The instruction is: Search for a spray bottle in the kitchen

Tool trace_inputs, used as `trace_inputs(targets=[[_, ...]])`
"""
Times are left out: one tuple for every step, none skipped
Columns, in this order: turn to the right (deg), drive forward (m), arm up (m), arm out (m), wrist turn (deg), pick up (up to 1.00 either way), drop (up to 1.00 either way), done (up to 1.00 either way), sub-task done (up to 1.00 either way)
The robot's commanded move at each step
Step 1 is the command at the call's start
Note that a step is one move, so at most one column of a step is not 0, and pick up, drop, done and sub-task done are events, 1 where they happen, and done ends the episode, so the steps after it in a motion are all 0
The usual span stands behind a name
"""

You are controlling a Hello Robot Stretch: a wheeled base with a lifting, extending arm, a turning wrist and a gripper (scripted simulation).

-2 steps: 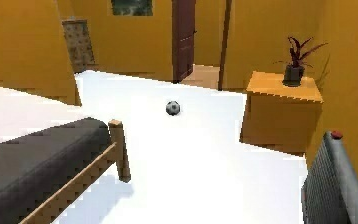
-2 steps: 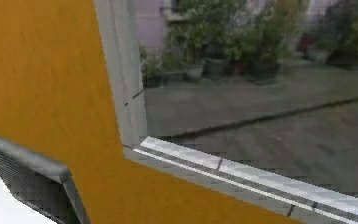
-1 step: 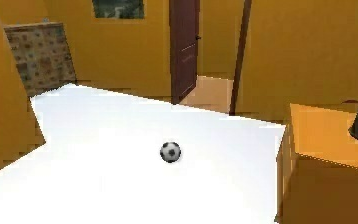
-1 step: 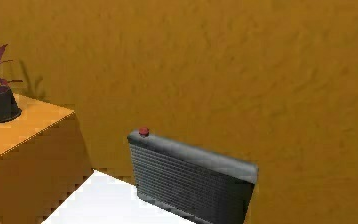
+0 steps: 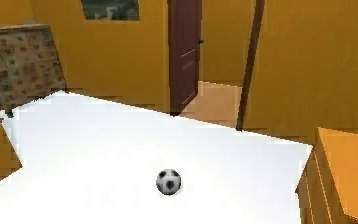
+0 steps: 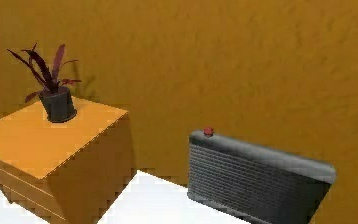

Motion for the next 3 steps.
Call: trace_inputs(targets=[[-18.0, 0.00, 0.00, 0.00, 0.0, 0.00, 0.00, 0.00, 0.00], [0.0, 0.35, 0.00, 0.00, 0.0, 0.00, 0.00, 0.00, 0.00], [-15.0, 0.00, 0.00, 0.00, 0.0, 0.00, 0.00, 0.00, 0.00]])
